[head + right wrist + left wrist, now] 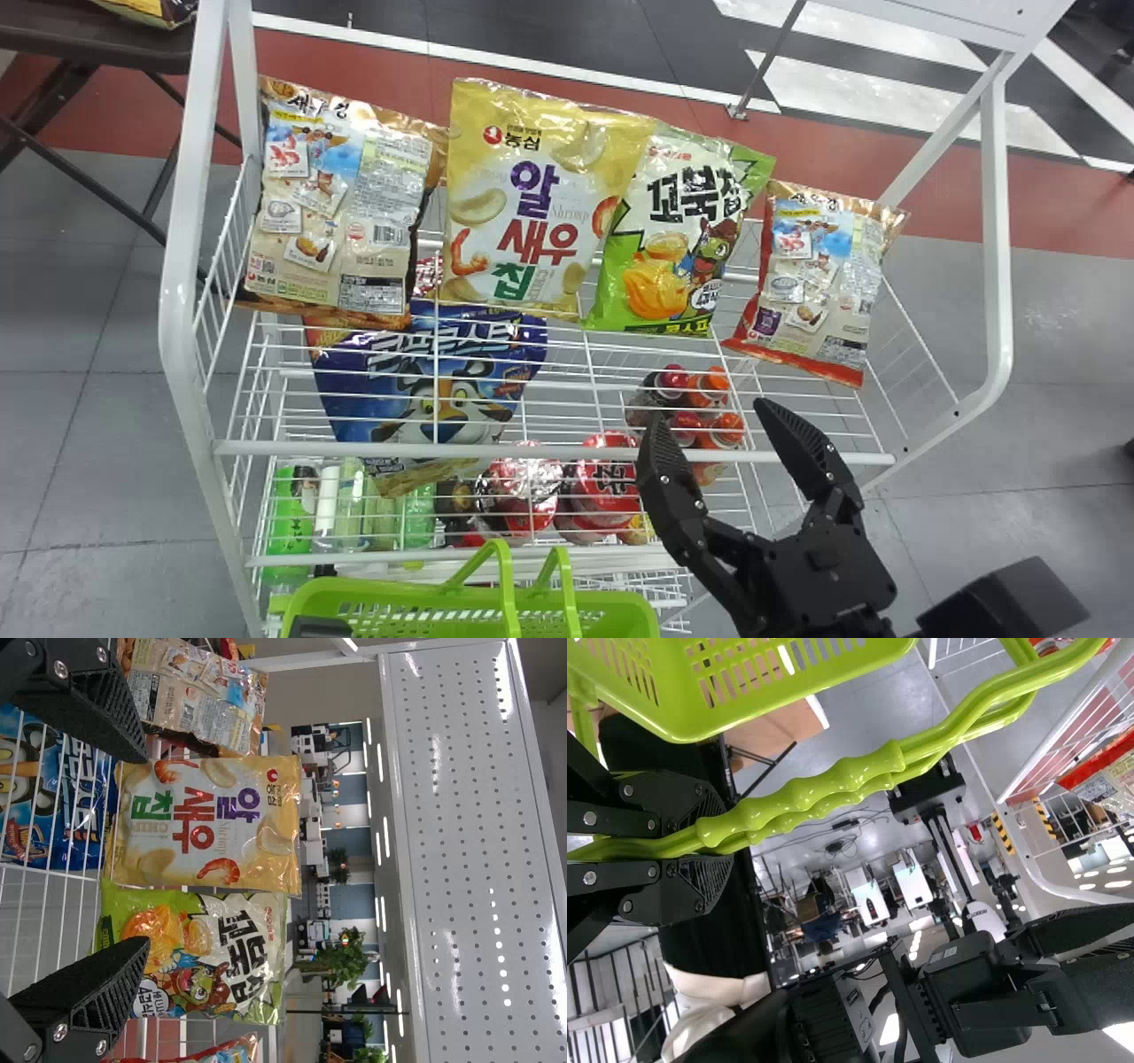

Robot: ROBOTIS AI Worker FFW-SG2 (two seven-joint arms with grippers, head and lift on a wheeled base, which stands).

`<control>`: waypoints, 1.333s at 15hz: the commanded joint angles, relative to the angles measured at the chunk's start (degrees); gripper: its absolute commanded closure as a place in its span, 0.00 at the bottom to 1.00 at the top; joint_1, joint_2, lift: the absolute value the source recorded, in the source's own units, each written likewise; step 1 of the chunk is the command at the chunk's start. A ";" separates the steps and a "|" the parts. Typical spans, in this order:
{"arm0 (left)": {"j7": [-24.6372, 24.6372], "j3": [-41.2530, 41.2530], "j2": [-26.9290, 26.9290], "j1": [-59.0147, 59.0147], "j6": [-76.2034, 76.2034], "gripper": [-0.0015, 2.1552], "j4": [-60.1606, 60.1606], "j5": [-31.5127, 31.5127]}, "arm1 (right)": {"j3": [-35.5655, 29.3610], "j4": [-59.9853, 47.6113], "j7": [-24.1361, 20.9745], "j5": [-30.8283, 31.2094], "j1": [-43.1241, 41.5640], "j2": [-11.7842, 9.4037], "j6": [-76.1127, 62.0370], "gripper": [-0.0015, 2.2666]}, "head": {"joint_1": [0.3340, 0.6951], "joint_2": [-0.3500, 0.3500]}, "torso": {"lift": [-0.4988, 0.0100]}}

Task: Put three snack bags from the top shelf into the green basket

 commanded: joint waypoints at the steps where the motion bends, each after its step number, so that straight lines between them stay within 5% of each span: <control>1: 0.00 0.01 0.00 0.03 -0.32 0.94 0.24 0.00 | 0.17 0.34 0.00 0.00 -0.22 -0.08 0.00 0.04 | 1.00 0.00 | 0.89; 11: 0.08 -0.08 0.00 0.03 -0.32 0.94 0.15 0.00 | 2.02 1.92 0.00 0.00 -4.00 -0.61 1.93 0.04 | 1.00 0.00 | 0.89; 16: 0.08 -0.60 0.00 0.03 -0.49 0.94 0.24 -0.79 | 8.70 6.14 0.00 1.49 -18.59 -0.17 17.05 0.04 | 1.00 0.00 | 0.89; 20: 0.08 -1.13 0.44 -0.85 -0.32 0.94 0.15 -0.97 | 18.63 12.73 -1.05 7.21 -33.53 3.53 27.25 0.05 | 1.00 0.00 | 0.89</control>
